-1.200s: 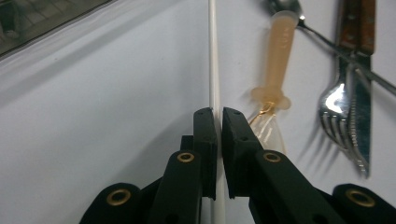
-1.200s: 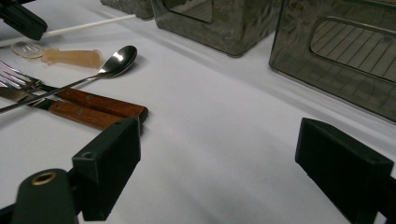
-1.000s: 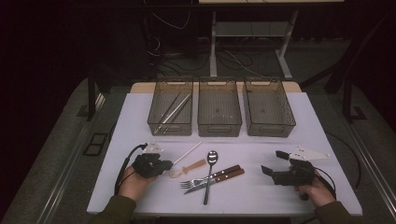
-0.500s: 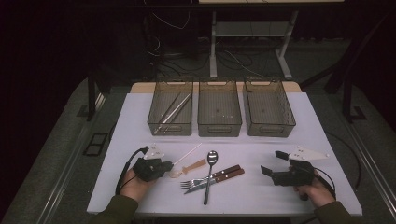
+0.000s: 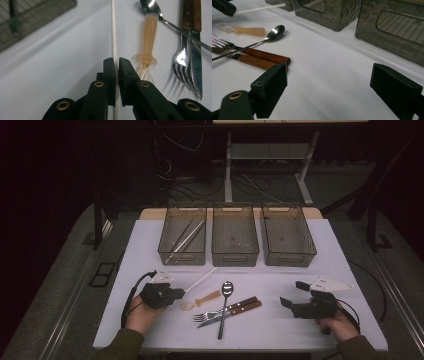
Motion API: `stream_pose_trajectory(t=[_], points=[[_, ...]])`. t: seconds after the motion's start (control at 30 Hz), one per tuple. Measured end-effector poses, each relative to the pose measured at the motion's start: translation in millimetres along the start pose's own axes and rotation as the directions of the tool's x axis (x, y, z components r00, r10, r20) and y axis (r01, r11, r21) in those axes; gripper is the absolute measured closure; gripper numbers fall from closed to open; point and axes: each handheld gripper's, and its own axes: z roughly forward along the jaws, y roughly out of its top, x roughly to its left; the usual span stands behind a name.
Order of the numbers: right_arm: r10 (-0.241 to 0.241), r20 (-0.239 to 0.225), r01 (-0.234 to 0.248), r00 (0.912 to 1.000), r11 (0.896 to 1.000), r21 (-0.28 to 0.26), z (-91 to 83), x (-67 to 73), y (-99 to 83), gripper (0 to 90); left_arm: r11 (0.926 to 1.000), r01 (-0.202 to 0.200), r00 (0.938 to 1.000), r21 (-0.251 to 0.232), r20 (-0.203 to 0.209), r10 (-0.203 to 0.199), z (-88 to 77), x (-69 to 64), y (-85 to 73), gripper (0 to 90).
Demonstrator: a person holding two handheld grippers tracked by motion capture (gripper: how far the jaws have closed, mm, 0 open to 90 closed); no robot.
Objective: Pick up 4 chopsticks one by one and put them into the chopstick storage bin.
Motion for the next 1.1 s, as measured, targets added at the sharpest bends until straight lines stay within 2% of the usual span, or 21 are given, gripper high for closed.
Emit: stream_pose_trajectory(t=[0.23, 0.3, 0.4, 0.57, 0.83, 0.87, 0.9, 1.1], points=[[0.004, 0.001, -0.004, 1.0, 1.0, 0.001, -0.1, -0.3, -0.4, 14.4, 0.9983, 0.011, 0.9999, -0.057, 0.006, -0.011, -16.1, 7.6, 25.2, 84.6], [0.001, 0.0, -0.001, 1.0, 1.0, -0.001, -0.2, -0.4, -0.4, 14.3, 0.9966, 0.016, 0.9997, -0.081, 0.018, -0.015, -21.5, 10.3, 34.9, 84.6], [0.002, -0.001, -0.002, 1.0, 1.0, -0.002, -0.4, -0.7, -0.4, 14.4, 0.9947, 0.008, 0.9999, -0.102, 0.015, -0.007, -28.9, 15.6, 49.1, 84.5], [0.002, -0.002, -0.002, 1.0, 1.0, -0.004, -0.9, -0.3, -0.3, 14.4, 0.9898, 0.018, 0.9998, -0.141, 0.014, -0.016, -38.4, 26.7, 67.9, 84.5], [-0.008, 0.002, 0.008, 1.0, 1.0, -0.009, 0.3, -1.2, -0.3, 14.4, 0.9846, 0.034, 0.9994, -0.171, -0.002, -0.035, -41.8, 48.0, 93.6, 84.4], [0.015, -0.003, -0.015, 0.9999, 1.0, 0.003, -0.6, 0.5, -0.5, 14.3, 0.9834, 0.038, 0.9992, -0.177, -0.004, -0.04, -41.6, 50.7, 97.1, 84.4], [0.003, 0.0, -0.003, 1.0, 1.0, -0.004, -0.2, -0.5, -0.4, 14.4, 0.9828, 0.038, 0.9992, -0.181, -0.006, -0.04, -41.5, 53.5, 100.6, 84.4], [0.007, -0.003, -0.007, 1.0, 1.0, -0.006, -0.6, -0.4, -0.4, 14.4, 0.9792, 0.039, 0.9978, -0.199, -0.044, -0.049, -39.5, 69.4, 119.8, 84.4]])
